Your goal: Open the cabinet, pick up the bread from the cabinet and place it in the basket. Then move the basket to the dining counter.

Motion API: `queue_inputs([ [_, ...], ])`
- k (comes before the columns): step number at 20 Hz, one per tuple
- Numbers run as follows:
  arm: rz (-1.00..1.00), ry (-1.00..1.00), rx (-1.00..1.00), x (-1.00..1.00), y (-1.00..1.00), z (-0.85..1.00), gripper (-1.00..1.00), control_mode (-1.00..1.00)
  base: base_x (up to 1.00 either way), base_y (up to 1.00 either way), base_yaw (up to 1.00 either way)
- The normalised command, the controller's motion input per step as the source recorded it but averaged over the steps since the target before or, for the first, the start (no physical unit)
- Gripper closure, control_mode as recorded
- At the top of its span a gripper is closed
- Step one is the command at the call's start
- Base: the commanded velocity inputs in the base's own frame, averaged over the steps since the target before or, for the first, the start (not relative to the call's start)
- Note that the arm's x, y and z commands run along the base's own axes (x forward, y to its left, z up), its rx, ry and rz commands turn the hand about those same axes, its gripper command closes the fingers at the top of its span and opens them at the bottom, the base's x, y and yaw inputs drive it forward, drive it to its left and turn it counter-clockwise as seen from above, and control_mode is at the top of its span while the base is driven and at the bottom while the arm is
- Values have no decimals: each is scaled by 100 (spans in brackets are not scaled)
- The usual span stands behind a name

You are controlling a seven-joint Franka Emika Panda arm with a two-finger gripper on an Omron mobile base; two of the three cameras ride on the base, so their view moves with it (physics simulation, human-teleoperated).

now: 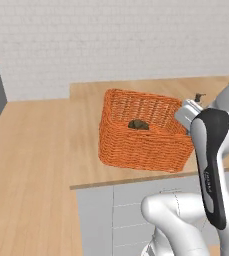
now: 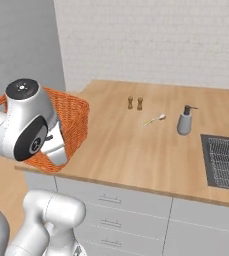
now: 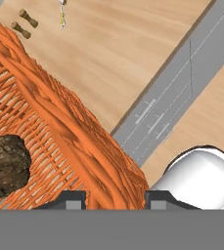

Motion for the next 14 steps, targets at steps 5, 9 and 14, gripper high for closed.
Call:
queue_inputs([
  [5,0,0,0,0,0,0,100,100,42,0,13],
  [9,11,5,2,65,-29,-14,100,-100,14,-3,3],
  [14,13,6,2,100,-38,-33,100,-100,0,0,0],
])
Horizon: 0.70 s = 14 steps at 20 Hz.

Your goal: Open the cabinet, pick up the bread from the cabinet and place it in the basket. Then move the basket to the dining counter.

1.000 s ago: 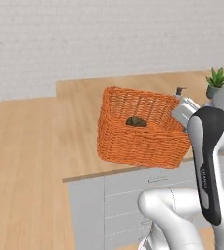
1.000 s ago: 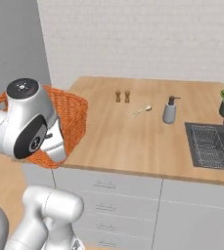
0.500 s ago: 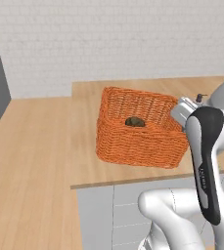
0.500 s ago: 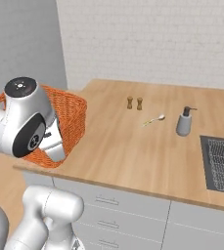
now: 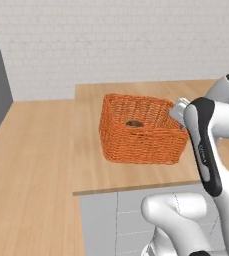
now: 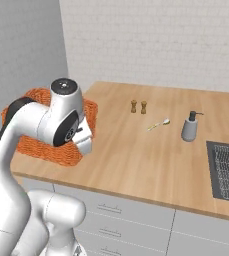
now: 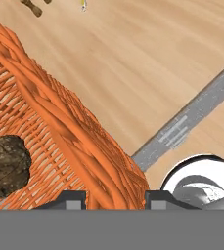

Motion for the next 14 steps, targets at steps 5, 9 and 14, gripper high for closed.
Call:
queue_inputs([
  [5,4,3,0,100,-8,-62,100,-100,0,0,0],
  [9,0,4,0,100,-22,-61,100,-100,0,0,0],
  [14,-7,-6,-2,99,-7,-70,100,-100,0,0,0],
])
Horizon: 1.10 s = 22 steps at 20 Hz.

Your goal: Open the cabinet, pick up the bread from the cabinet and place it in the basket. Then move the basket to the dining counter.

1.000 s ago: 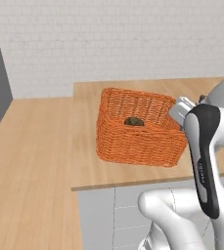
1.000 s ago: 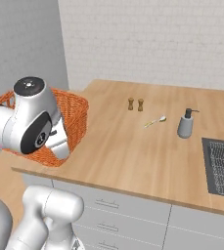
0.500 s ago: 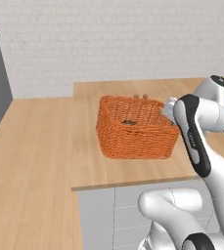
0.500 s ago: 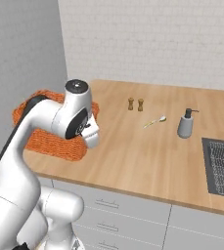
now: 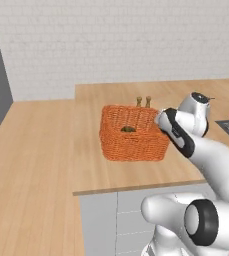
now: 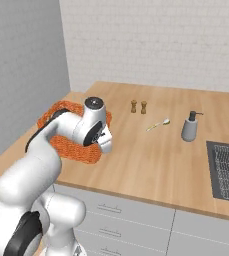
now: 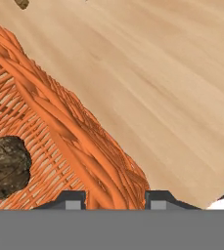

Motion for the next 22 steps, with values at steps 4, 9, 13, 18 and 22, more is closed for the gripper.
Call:
queue_inputs([
  [4,-10,-2,-10,75,0,-20,100,-100,0,0,0],
  [9,-16,1,-20,46,0,-7,100,-100,0,0,0],
  [13,-9,5,-15,59,-4,-37,100,-100,0,0,0],
  [18,0,2,-13,49,-11,-66,100,-100,0,0,0],
  [22,0,2,-12,25,-14,-63,-100,-100,0,0,0],
])
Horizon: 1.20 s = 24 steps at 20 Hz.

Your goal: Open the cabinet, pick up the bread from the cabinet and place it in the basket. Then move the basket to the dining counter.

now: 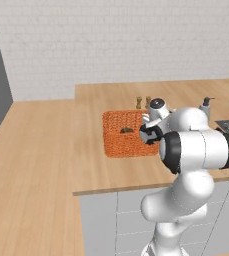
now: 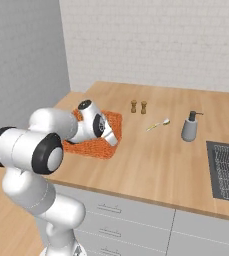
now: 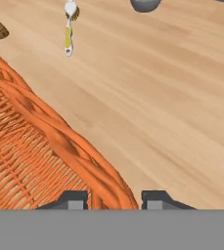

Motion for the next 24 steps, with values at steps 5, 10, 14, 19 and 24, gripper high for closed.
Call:
queue_inputs([
  [5,0,-1,-2,2,-1,2,-100,-100,0,0,0],
  [10,7,-1,0,-15,0,54,-100,-100,0,0,0],
  [14,7,0,0,-36,-1,79,-100,-100,0,0,0],
  [19,22,2,0,-84,1,78,-100,-100,0,0,0],
  [24,31,-2,0,-100,24,42,-100,-100,0,0,0],
])
